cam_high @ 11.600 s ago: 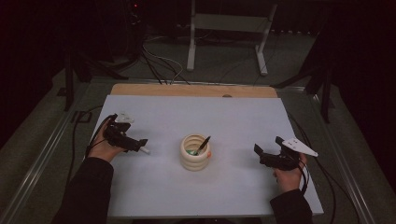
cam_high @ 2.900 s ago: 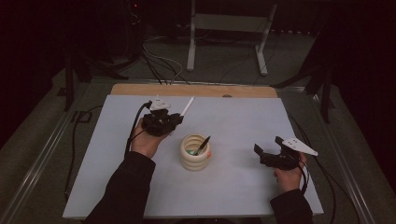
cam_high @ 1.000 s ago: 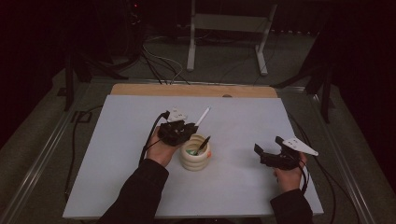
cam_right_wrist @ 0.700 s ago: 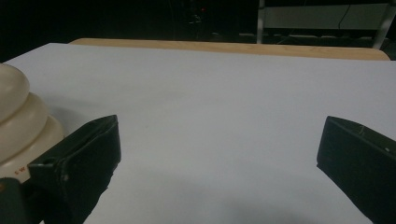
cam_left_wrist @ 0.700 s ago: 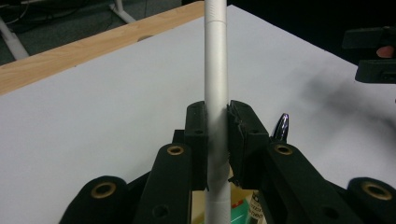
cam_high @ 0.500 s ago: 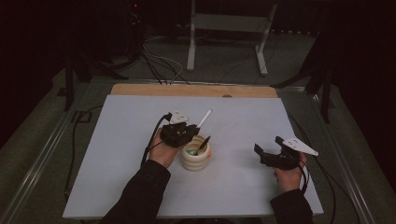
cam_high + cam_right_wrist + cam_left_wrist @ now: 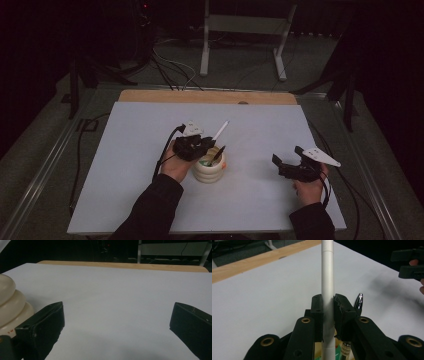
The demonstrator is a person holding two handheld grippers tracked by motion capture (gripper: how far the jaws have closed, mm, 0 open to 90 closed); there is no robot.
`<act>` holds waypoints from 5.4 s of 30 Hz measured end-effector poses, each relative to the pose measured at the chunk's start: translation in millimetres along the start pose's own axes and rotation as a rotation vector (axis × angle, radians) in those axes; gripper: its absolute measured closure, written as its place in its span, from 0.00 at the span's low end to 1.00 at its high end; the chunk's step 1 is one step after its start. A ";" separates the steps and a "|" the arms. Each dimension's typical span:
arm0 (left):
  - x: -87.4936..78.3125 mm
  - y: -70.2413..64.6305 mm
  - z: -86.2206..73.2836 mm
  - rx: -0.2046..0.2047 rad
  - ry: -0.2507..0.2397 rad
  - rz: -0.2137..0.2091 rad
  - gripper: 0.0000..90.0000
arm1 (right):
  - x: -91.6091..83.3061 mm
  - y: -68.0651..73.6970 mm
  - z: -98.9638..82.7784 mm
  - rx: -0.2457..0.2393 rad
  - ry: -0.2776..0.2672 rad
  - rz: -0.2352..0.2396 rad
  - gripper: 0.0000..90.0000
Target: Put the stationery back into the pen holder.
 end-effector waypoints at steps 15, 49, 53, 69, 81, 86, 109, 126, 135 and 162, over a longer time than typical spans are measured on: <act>8.5 -3.8 -5.2 0.012 0.029 -0.007 0.88 | 0.1 0.0 0.0 0.000 0.000 0.000 0.00; 11.6 -3.1 -10.6 0.014 0.034 -0.006 0.88 | 0.0 0.1 0.1 0.000 -0.002 0.000 0.00; 12.0 -3.1 -11.0 0.016 0.030 -0.004 0.87 | -0.1 -0.1 0.2 0.001 -0.002 0.000 0.00; 14.3 -4.0 -13.7 0.024 0.040 0.004 0.87 | 0.2 0.1 -0.1 -0.001 0.000 0.000 0.00; 15.1 -4.1 -13.9 0.024 0.045 0.015 0.85 | 0.1 0.1 0.0 -0.001 0.000 0.001 0.00; 14.9 -4.2 -13.9 0.024 0.045 0.012 0.85 | 0.2 0.2 -0.1 -0.002 0.001 0.001 0.00; 2.3 -2.1 -5.5 0.001 -0.030 -0.026 0.36 | 1.0 0.3 -0.3 -0.002 0.004 0.001 0.00; -8.1 10.5 -2.5 -0.027 -0.045 0.018 0.02 | 0.7 0.2 -0.3 -0.002 0.004 0.000 0.00; -15.8 21.3 -3.7 -0.051 -0.060 0.036 0.02 | 0.5 0.2 -0.3 -0.002 0.003 0.000 0.00; -38.0 55.7 -15.7 -0.092 -0.044 0.142 0.00 | 0.6 0.4 -0.5 -0.004 0.004 -0.001 0.00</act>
Point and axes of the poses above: each handheld gripper's, and its own axes: x roughly forward along the jaws, z roughly out of its top, y roughly to its left, the point moved 7 cm from there along x, roughly forward along the jaws, and after that the axes turned 14 degrees about y, right-handed, at the moved point
